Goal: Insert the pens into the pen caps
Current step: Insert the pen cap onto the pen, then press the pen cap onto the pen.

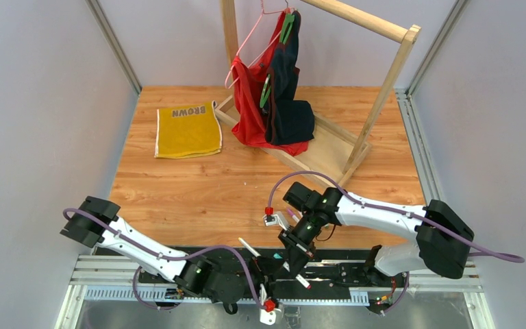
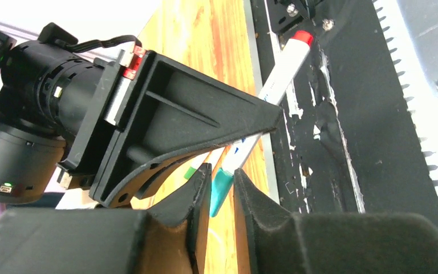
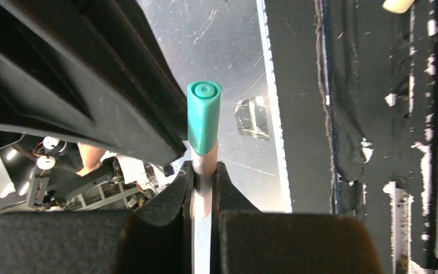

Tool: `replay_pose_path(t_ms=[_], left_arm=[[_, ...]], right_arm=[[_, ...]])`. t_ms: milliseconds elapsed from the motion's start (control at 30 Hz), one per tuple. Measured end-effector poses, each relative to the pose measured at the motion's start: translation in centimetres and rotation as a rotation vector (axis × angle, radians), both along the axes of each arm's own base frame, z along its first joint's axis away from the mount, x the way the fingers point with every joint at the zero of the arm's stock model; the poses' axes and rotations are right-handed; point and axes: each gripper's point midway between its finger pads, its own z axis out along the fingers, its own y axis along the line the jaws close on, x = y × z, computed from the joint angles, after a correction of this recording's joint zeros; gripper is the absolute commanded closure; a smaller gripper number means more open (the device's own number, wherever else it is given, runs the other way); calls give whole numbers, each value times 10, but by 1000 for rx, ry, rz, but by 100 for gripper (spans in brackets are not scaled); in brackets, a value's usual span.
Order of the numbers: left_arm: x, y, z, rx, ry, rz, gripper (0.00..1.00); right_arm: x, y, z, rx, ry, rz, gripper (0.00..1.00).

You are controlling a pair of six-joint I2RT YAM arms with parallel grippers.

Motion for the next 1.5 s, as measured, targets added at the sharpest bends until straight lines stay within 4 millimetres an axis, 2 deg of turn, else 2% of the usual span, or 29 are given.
replay_pose_path(t_ms=[167,400,667,767,900,1000,1200,1333,1400,1500], left_arm=[[3,-2,7,-30,10,15,62],[0,-11,38,-163,69,14,49],[3,-1,57,-250,215,46,48],[22,9,67,-307,319,109,47],[61,26,90,-452,475,227,47],[85,38,97,-528,549,313,48],[134,60,84,-603,661,526,47],[168,74,73,-662,764,652,46],[179,79,69,-690,823,681,44],[183,78,71,-728,904,663,44]], right_arm=[[5,3,-3,12,-35,-3,99],[18,14,-9,53,-118,-17,99],[41,15,-25,1,-276,-75,99],[56,17,-26,-2,-370,-118,100],[77,20,-21,18,-493,-183,99],[94,23,-16,30,-587,-240,100],[129,27,-3,85,-775,-367,99],[144,28,3,131,-860,-433,100],[150,28,4,143,-889,-449,99],[156,31,6,158,-922,-464,99]])
